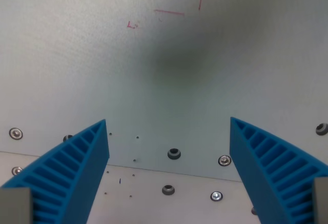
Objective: Move in base positive z
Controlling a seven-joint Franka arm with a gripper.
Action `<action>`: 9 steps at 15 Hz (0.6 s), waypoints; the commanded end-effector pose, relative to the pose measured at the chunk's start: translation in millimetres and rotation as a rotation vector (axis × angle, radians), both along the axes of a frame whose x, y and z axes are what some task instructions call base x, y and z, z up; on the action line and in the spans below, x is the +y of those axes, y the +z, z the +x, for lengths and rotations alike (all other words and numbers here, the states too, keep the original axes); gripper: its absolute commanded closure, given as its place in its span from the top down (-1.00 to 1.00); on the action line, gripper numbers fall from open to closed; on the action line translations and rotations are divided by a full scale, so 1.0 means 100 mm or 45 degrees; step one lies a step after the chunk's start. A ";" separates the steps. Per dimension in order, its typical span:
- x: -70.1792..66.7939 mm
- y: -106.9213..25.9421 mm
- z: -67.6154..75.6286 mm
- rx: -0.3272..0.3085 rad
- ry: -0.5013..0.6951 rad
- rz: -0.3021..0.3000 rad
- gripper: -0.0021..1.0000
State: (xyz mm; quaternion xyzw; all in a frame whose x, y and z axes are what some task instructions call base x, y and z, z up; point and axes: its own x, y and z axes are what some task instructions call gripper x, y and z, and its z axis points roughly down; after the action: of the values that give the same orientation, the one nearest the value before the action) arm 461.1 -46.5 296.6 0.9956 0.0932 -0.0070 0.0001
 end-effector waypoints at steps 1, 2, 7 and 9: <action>0.00 0.07 0.00 -0.006 0.000 0.000 1.00; 0.00 0.12 0.00 -0.006 0.000 0.000 1.00; 0.00 0.37 0.00 -0.006 0.000 0.000 1.00; 0.00 0.47 0.00 -0.006 0.000 0.000 1.00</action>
State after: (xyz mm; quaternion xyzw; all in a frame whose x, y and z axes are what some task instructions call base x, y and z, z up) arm 466.6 -47.6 334.3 0.9957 0.0926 -0.0012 0.0007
